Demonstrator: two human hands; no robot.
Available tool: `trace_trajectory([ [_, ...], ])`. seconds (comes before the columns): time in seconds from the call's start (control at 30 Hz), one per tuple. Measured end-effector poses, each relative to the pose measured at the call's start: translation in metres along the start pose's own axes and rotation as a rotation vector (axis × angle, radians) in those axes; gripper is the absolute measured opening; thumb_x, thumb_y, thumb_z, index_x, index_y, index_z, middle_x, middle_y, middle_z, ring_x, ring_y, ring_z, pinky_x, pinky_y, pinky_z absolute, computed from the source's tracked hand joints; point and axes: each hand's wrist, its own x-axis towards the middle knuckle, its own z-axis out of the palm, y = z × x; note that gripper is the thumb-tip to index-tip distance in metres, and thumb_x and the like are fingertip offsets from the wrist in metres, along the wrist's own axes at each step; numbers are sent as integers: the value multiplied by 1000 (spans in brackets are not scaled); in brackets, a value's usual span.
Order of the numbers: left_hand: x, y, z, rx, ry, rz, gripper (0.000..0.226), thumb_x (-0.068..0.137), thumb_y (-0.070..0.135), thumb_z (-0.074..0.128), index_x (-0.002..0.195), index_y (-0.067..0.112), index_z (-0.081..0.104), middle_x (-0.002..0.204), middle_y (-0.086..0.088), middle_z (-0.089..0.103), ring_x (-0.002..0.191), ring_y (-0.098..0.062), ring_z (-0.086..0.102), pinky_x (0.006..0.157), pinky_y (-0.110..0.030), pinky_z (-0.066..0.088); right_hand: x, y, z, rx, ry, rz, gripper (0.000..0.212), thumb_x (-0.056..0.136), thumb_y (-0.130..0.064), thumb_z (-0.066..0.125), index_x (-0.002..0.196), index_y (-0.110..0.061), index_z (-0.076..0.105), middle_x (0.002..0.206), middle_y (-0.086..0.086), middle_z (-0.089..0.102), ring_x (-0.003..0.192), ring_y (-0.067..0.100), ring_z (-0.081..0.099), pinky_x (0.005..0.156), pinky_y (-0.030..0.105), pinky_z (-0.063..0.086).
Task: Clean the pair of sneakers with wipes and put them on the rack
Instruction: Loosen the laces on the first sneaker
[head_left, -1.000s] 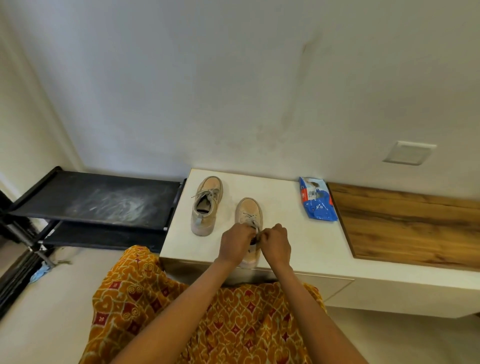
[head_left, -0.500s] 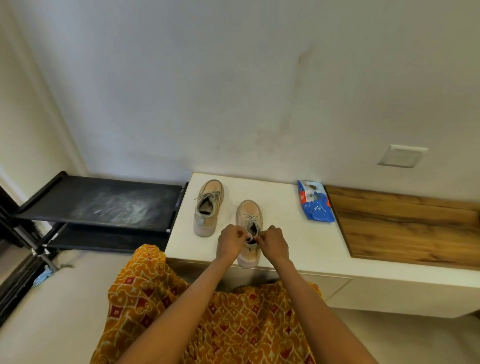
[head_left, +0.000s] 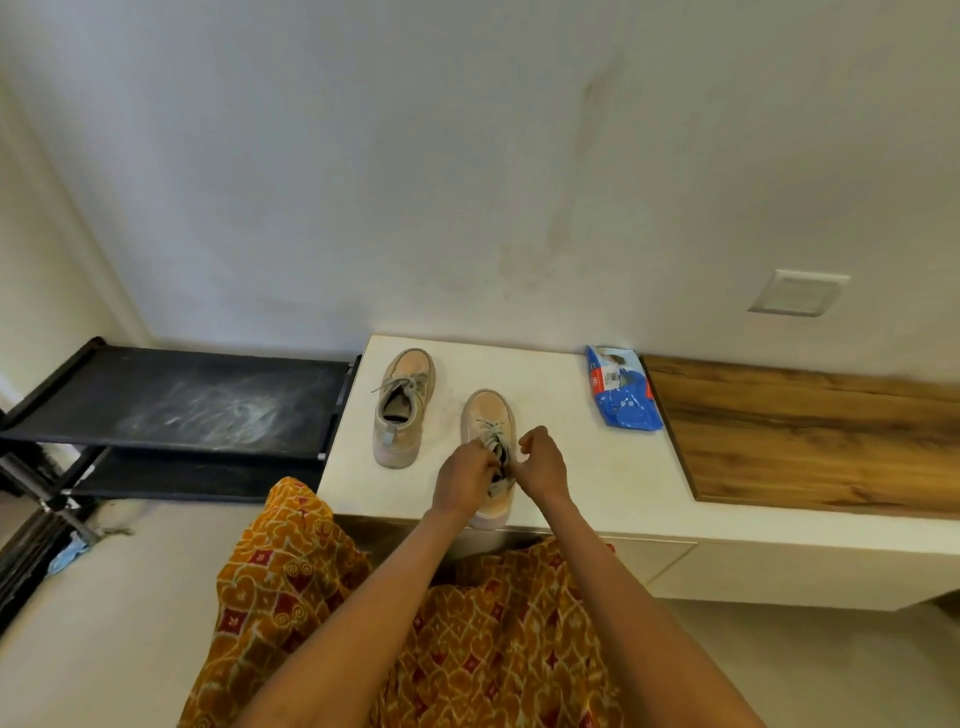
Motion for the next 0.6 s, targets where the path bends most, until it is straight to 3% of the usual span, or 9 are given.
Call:
trace_trajectory([
  [0.07, -2, 0, 0, 1, 5, 55, 21, 89, 19, 55, 101, 8, 69, 100, -9, 65, 88, -22, 61, 72, -28, 50, 2, 6, 4, 136, -30, 87, 43, 78, -19, 71, 112, -8, 47, 109, 11, 59, 94, 27, 62, 73, 32, 54],
  [0.13, -3, 0, -6, -25, 57, 112, 15, 89, 14, 53, 98, 8, 63, 97, -10, 63, 86, -23, 59, 70, -27, 48, 3, 9, 7, 222, -41, 148, 35, 77, -16, 71, 106, -12, 52, 108, 12, 63, 94, 27, 63, 81, 41, 56],
  [0.33, 6, 5, -12, -105, 276, 164, 14, 84, 12, 55, 98, 9, 55, 96, -7, 57, 87, -21, 54, 73, -36, 50, 7, 3, 7, 129, -39, 67, 15, 84, -27, 61, 95, -18, 57, 100, 5, 67, 87, 22, 63, 76, 35, 54],
  [0.4, 23, 13, -13, -28, 236, 207, 17, 85, 13, 55, 102, 11, 58, 102, -6, 59, 92, -22, 54, 79, -36, 49, 13, -3, -2, 47, -60, 43, 20, 90, -32, 52, 99, -16, 61, 100, 3, 66, 89, 21, 61, 74, 31, 48],
  [0.6, 123, 68, 21, 4, 63, 196, 26, 91, 12, 46, 115, 13, 57, 115, -4, 57, 106, -20, 52, 87, -33, 43, 97, 28, -48, 14, 123, 38, 20, 93, -20, 43, 95, -14, 61, 95, 2, 65, 84, 18, 58, 69, 28, 41],
])
